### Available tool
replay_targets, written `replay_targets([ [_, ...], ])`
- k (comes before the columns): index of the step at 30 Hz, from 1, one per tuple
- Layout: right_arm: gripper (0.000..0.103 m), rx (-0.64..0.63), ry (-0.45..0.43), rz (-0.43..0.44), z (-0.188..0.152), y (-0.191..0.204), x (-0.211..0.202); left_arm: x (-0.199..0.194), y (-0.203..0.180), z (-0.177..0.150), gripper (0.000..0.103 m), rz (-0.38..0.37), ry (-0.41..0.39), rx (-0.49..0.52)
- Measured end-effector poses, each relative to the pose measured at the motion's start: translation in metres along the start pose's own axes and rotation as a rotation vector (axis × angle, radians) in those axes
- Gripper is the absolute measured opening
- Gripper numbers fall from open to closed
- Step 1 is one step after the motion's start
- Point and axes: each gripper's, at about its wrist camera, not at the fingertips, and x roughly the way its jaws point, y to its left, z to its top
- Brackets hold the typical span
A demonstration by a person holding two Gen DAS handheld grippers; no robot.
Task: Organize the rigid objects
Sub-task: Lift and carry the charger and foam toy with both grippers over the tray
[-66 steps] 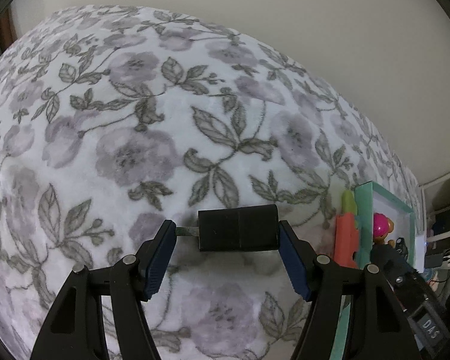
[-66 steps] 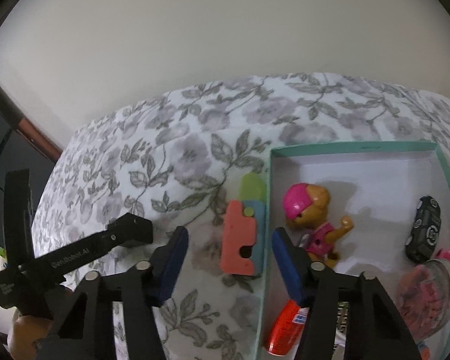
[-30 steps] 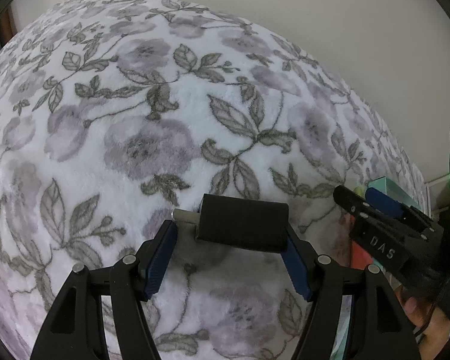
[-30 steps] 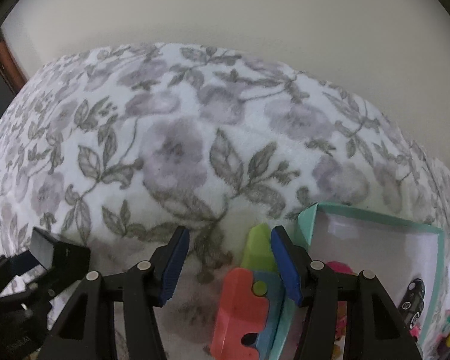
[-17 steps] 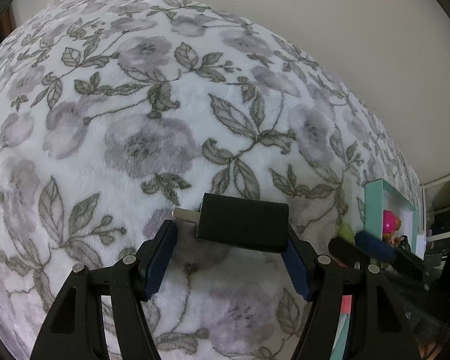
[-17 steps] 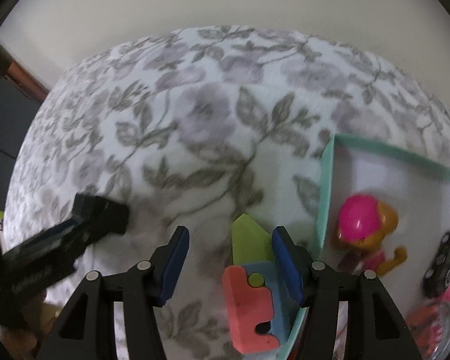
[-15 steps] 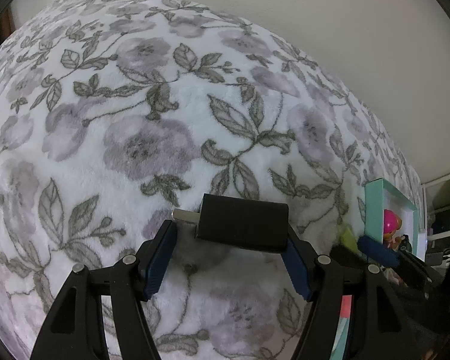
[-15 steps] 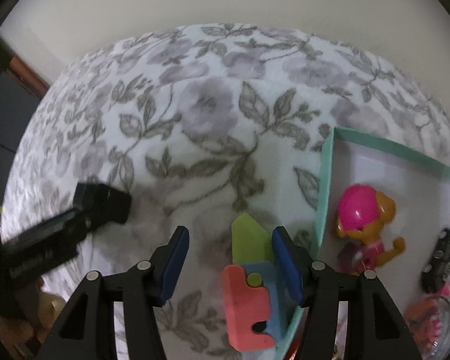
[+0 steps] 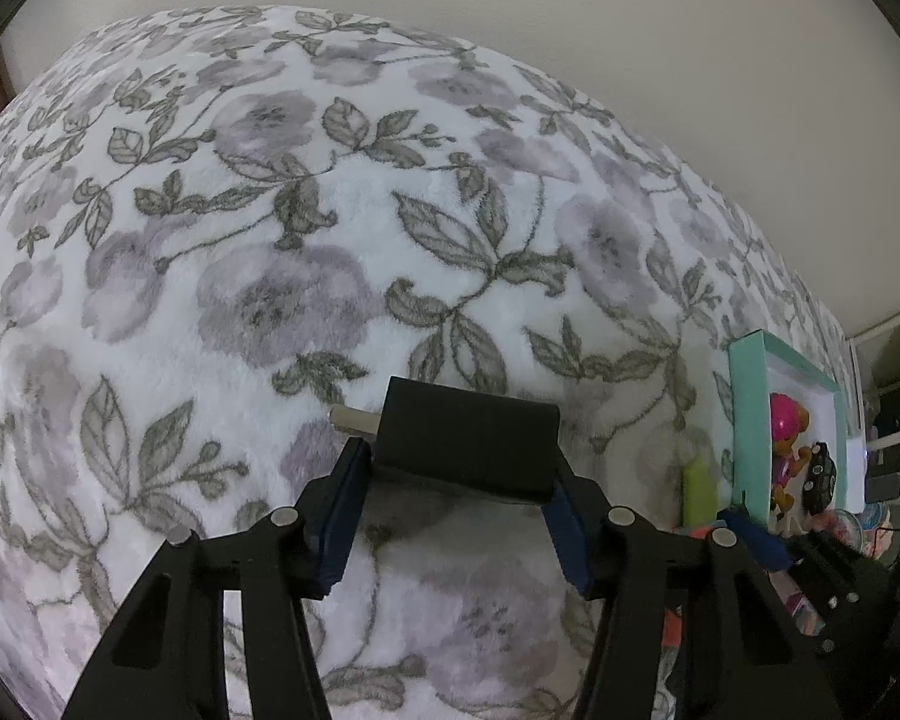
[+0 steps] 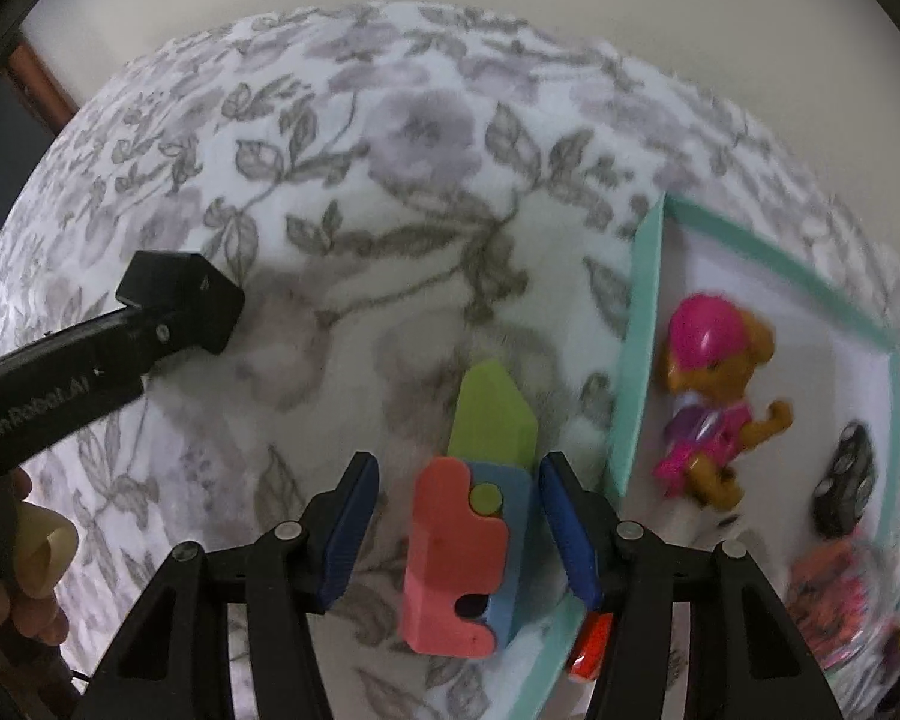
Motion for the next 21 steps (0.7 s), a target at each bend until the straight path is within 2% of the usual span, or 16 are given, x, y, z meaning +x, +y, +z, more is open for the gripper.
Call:
replay_targets([
  [2, 0.059, 0.020, 0.002, 0.026, -0.004, -0.002, 0.002, -0.001, 0.002, 0.000, 0.056, -0.012, 0.007, 0.005],
  [5, 0.059, 0.015, -0.003, 0.018, -0.011, -0.001, 0.000, -0.002, 0.006, -0.001, 0.056, -0.026, 0.014, 0.012],
  [8, 0.052, 0.006, -0.006, -0.015, -0.020, 0.006, -0.001, -0.004, 0.008, -0.003, 0.056, -0.039, 0.020, 0.014],
  [15, 0.051, 0.036, -0.072, -0.037, -0.033, 0.014, 0.000, -0.007, 0.015, -0.006, 0.056, -0.066, 0.022, 0.005],
  [21, 0.048, 0.061, -0.148, -0.050, -0.051, 0.016, -0.007, -0.007, 0.013, -0.005, 0.056, -0.059, 0.024, 0.012],
])
